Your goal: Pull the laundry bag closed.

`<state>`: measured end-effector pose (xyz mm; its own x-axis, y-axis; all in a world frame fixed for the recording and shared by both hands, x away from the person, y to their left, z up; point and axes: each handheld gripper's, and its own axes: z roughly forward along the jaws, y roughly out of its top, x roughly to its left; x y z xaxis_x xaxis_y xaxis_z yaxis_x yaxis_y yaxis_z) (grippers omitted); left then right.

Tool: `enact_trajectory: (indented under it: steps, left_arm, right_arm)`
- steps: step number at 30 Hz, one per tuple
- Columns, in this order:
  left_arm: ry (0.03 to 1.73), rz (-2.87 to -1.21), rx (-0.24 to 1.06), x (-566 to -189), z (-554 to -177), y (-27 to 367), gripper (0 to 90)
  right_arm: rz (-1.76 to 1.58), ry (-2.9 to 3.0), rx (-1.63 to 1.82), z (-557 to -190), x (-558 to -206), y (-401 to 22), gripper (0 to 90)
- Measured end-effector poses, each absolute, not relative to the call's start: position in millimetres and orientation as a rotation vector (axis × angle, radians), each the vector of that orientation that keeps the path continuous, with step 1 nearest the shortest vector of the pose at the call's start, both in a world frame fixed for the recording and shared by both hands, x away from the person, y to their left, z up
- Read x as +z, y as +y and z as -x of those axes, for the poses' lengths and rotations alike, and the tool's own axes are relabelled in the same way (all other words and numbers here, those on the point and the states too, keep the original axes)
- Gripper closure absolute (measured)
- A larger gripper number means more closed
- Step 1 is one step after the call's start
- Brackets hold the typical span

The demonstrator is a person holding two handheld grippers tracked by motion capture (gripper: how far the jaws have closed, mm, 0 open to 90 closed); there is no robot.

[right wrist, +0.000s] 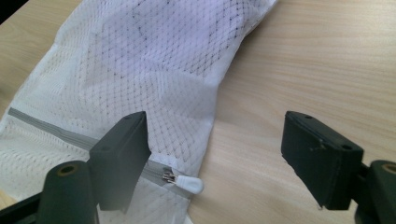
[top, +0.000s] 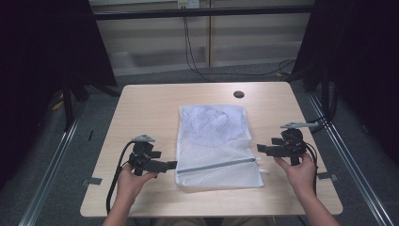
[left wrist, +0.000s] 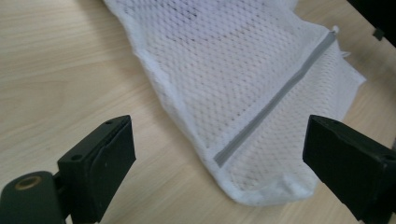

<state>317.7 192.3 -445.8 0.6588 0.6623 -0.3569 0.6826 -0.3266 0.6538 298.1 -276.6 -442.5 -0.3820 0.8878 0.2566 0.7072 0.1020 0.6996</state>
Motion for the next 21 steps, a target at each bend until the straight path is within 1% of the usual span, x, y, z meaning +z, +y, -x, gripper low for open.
enact_trajectory:
  steps: [5, 16, 21]
  left_arm:
    - [1.039, -2.049, -0.013, -446, -319, 200, 7.5]
    - [1.059, -2.032, 0.029, -446, -321, 214, 7.3]
    - [1.054, -2.039, 0.035, -448, -322, 217, 6.9]
  right_arm:
    - [-1.575, 2.149, 1.139, -296, -444, -280, 16.5]
    - [-1.567, 2.108, 1.171, -288, -446, -290, 15.6]
    - [-1.556, 2.115, 1.170, -288, -448, -292, 13.1]
